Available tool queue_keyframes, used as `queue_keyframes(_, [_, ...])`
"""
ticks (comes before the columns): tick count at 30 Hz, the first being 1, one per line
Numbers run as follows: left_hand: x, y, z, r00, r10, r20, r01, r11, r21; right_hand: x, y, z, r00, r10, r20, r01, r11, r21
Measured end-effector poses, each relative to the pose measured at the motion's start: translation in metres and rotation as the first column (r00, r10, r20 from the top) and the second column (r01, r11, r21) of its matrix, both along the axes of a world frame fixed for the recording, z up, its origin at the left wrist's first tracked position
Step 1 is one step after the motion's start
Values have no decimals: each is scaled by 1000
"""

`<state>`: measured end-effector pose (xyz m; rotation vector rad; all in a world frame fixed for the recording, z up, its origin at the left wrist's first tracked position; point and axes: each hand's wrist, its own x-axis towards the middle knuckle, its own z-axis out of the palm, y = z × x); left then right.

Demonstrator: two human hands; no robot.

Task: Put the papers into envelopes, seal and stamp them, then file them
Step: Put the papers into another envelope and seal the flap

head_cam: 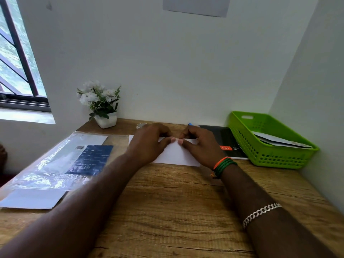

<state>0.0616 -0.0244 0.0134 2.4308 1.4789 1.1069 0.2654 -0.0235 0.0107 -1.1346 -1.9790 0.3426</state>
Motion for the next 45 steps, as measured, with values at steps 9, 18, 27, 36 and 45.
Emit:
queue_keyframes(9, [-53,21,1,986,160,36,-152,974,-170,29,6,3,997,-48,-65,49,999,8])
queue_keyframes(18, [-45,28,-9,975,67,214,-23,980,-198,26,8,0,989,-73,-128,67,996,-54])
queue_keyframes(27, [-51,29,-7,973,83,216,-29,970,-240,52,18,-3,951,-286,-118,247,932,-267])
queue_keyframes(36, [-53,32,-13,979,95,178,-47,965,-259,42,17,-5,955,-283,84,295,913,-281])
queue_keyframes(45, [-53,34,-22,992,109,-60,-122,938,-324,34,13,-8,890,-260,374,353,913,-205])
